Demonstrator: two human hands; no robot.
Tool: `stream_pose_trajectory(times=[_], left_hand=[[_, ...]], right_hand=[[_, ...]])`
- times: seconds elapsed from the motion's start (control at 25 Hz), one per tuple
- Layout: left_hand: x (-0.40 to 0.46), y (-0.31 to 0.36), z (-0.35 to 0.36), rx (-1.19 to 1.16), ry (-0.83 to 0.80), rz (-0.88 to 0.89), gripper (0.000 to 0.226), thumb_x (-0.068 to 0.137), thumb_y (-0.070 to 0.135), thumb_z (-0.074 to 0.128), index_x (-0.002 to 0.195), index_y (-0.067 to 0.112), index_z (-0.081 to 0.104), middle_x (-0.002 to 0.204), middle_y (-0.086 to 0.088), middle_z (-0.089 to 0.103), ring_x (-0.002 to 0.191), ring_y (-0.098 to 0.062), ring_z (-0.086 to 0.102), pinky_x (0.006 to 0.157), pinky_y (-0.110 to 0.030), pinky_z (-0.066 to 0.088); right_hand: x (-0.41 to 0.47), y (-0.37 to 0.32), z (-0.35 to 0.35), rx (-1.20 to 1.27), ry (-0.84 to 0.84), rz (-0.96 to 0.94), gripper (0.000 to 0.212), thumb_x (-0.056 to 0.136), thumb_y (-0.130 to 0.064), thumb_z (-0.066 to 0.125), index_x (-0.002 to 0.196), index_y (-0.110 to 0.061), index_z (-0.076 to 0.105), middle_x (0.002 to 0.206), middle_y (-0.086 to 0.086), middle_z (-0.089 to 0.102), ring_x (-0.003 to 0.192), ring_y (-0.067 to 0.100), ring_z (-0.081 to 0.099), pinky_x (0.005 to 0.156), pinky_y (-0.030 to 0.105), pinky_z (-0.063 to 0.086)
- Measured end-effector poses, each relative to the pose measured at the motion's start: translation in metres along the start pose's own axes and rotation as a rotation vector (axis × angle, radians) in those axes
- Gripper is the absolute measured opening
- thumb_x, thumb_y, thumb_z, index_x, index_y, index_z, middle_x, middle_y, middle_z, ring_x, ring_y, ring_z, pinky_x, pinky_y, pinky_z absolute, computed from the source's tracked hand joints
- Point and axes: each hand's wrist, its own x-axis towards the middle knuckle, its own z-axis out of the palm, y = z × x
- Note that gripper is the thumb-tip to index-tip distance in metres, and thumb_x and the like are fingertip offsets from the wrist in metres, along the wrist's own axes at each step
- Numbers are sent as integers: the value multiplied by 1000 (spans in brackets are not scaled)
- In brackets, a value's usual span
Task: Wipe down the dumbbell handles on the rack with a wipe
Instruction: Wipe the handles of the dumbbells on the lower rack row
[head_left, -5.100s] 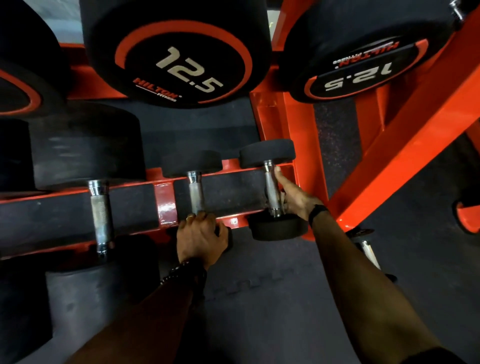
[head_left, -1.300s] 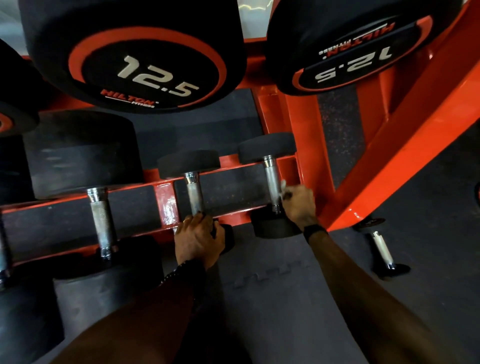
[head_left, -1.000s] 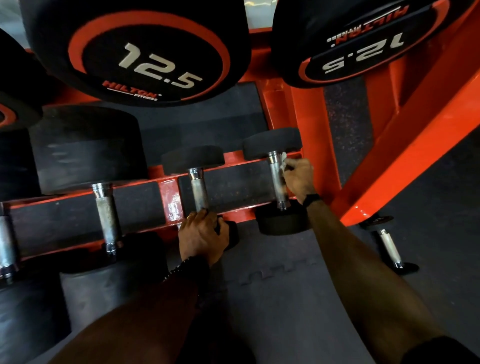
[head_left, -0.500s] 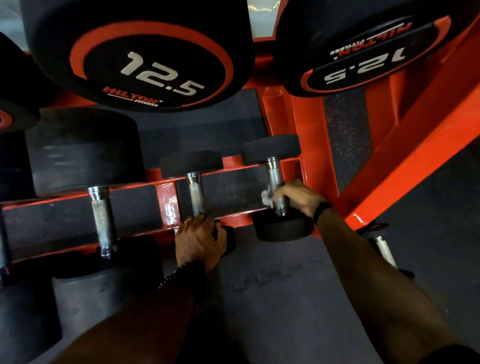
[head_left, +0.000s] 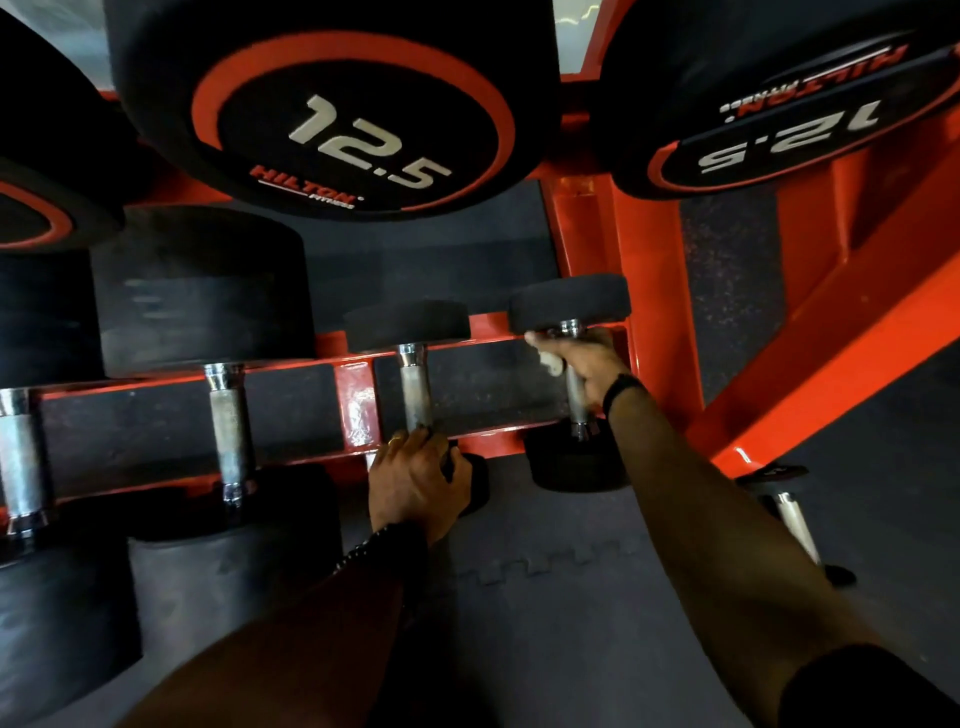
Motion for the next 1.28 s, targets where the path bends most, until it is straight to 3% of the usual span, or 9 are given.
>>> stream_pose_trajectory(times=[0.12,0.28,0.4,0.48,0.68,0.88,1.04,1.2,1.28], left_hand=[[-1,-2,1,-2,9,-4,20,77,27,60,63,13,60,69,-4,62,65,-28,58,57,-32,45],[-2,-2,0,-9,7,8,26,80,31,53,62,13,59,69,-4,60,66,-29,57,58,-33,45],[-1,-3,1,-21,-4,8,27,81,32,51,63,13,59,70,-5,60,66,-29,57,58,-35,47],[-2,-2,1,-23,-6,4,27,80,32,52,62,14,58,69,-4,59,66,-29,57,58,-35,47],[-2,-4,1,-30,16,20,25,80,29,53,60,13,56,67,-5,58,64,-31,56,57,-36,46],[-1,-3,1,-37,12,23,26,80,30,52,61,13,56,69,-5,59,66,-31,57,58,-35,47],[-2,-3,1,-39,17,28,25,80,29,54,61,13,56,68,-6,59,65,-31,57,57,-37,47],[-1,-2,1,-35,-1,17,27,81,30,52,61,13,57,69,-6,59,66,-31,58,58,-36,48],[-2,-1,-1,-41,-1,12,27,81,31,51,62,13,57,69,-5,60,66,-30,58,58,-37,49]], right_hand=[[0,12,3,-193,164,-92,17,73,-6,82,74,-14,67,55,-9,64,46,5,60,43,19,45],[-42,31,-20,-813,263,-104,50,61,-52,81,86,-14,60,83,3,69,71,18,66,64,29,54],[-45,3,-15,-615,340,-405,31,73,-17,82,84,-13,53,74,-2,59,65,7,62,56,14,41],[-33,-5,-14,-497,440,-505,19,77,-9,76,80,-15,58,75,-1,63,70,14,64,62,19,43],[-54,53,-43,-597,353,-403,10,81,1,71,84,-9,72,85,8,74,77,15,66,70,15,45],[-26,16,-22,-472,429,-484,20,79,-3,71,96,-12,74,88,-5,72,76,4,64,69,11,47],[-35,59,-27,-834,442,-370,15,84,-16,61,93,-9,71,86,13,70,82,32,65,74,37,50],[-54,37,-9,-665,460,-442,17,87,-11,56,87,-3,70,75,6,65,68,22,60,57,14,40],[-39,10,14,-520,485,-397,13,82,4,54,84,0,66,71,1,60,65,17,54,50,15,34]])
